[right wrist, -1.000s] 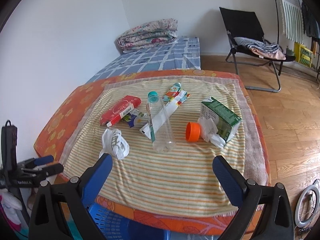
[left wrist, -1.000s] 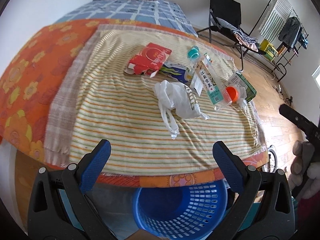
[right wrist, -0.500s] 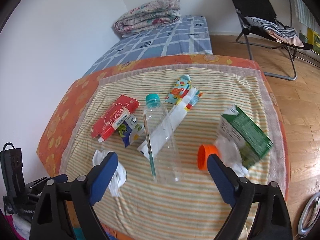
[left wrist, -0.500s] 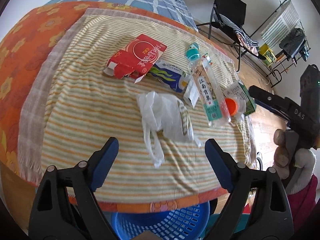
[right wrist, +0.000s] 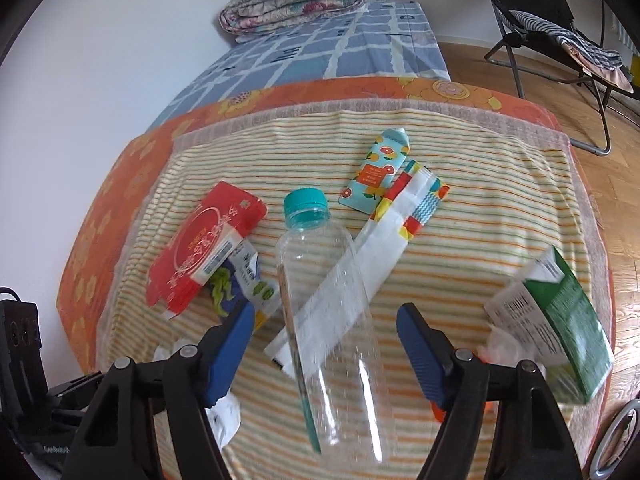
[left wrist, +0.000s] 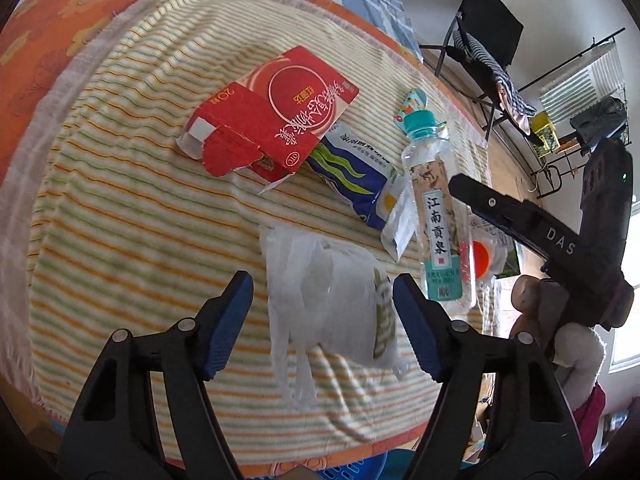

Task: Collect trash
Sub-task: 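Grasp the white plastic bag with the left tool while the right tool grasps the clear bottle, then carry the bag and bottle down to the blue basket with both tools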

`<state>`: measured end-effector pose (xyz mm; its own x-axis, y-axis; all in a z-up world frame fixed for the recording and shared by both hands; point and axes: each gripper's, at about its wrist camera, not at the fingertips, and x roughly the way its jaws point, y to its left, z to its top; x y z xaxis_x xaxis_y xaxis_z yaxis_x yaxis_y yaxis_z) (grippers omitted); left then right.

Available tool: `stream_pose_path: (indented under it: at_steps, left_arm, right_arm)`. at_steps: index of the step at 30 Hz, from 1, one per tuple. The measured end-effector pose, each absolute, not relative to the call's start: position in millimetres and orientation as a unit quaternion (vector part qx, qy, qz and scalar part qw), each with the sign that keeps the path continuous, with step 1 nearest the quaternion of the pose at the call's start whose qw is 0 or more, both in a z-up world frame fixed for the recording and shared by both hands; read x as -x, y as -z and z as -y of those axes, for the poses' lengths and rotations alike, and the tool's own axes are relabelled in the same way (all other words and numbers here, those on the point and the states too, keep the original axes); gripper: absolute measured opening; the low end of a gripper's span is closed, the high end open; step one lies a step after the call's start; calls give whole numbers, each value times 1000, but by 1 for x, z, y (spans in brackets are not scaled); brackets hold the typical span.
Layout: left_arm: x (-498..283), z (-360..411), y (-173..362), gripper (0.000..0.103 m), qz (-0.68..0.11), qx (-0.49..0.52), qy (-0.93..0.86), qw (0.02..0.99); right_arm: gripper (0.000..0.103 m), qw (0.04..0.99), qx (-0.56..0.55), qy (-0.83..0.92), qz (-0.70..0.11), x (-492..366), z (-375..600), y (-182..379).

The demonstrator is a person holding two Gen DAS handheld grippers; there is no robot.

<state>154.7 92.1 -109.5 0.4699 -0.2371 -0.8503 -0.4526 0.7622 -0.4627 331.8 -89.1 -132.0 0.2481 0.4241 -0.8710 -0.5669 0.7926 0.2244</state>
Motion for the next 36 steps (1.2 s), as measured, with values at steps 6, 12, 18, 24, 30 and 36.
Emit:
stream_pose_path:
  at_steps: [6,12,18,24,30,36]
  left_arm:
    - [-164,-88,120,70,-521,338,-60,782]
    - [-168,-87,123,62,-520,334,-50,785]
    - [-168,-86,119,56,-516,333,-45,788]
    - [-160,-85,108,53,-508,316,-45,800]
    - [-145,-82,91,52,-495,301,-41,814]
    - [-126,-72,66,51,-478,267,-35,836]
  right_arm:
    - [76,788,83,-309,-525,-340,74,140]
    - [70,784,100,-304,-531,-345,63,153]
    - [59,784,103,-303,-531,-344,65,154]
    - [59,793,106,-306,-517,-331,78,139]
    - [58,804,96,-313,-496,-310,96,116]
    - [57,817,99,-323,-468,-285,112,95]
